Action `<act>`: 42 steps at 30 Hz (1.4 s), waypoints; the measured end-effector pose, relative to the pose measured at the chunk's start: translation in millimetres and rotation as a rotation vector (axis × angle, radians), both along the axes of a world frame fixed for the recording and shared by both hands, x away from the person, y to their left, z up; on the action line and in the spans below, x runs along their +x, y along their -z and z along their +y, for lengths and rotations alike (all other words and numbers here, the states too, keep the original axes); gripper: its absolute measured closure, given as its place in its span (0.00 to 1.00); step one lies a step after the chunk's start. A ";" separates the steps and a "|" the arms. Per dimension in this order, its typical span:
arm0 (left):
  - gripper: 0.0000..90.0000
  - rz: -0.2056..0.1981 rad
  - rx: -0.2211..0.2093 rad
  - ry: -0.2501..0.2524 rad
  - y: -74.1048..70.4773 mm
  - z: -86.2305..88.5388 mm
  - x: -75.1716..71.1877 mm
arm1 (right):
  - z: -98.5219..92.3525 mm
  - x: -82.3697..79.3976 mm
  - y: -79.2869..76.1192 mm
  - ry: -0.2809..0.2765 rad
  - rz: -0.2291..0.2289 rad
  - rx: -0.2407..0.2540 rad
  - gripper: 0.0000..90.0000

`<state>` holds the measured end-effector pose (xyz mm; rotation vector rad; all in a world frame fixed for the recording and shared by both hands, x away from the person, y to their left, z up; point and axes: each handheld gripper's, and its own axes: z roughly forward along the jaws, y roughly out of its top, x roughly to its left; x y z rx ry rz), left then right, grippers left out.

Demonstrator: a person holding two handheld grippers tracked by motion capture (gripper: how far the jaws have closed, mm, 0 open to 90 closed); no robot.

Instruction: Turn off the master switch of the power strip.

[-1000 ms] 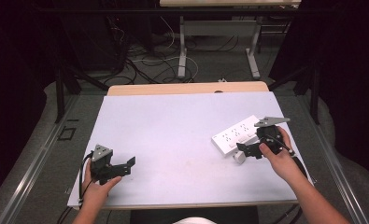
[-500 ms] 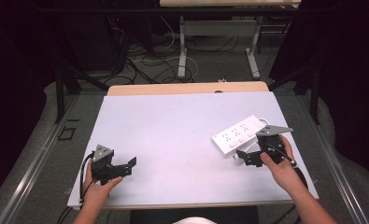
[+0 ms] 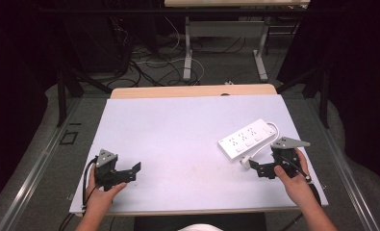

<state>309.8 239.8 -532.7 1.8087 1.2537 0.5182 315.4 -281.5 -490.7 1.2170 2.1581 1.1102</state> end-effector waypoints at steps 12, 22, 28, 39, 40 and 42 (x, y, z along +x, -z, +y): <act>0.03 0.000 0.000 0.000 0.0 -0.3 0.0 | -16.3 -14.7 17.4 0.041 -0.031 -0.010 0.00; 0.03 -0.001 0.001 0.000 0.2 -0.2 0.0 | -22.0 -23.5 34.6 0.077 -0.044 0.014 0.00; 0.03 0.000 0.002 0.001 0.0 0.1 -0.1 | -23.3 -25.6 39.7 0.082 -0.053 0.015 0.00; 0.03 -0.001 0.004 0.000 -0.1 0.6 0.0 | -23.2 -26.2 42.5 0.084 -0.048 0.024 0.00; 0.03 -0.001 0.003 0.000 -0.1 0.6 0.0 | -22.8 -26.2 43.0 0.091 -0.054 0.024 0.00; 0.03 -0.004 0.001 -0.002 0.1 0.4 0.0 | -22.6 -26.7 43.1 0.093 -0.046 0.023 0.00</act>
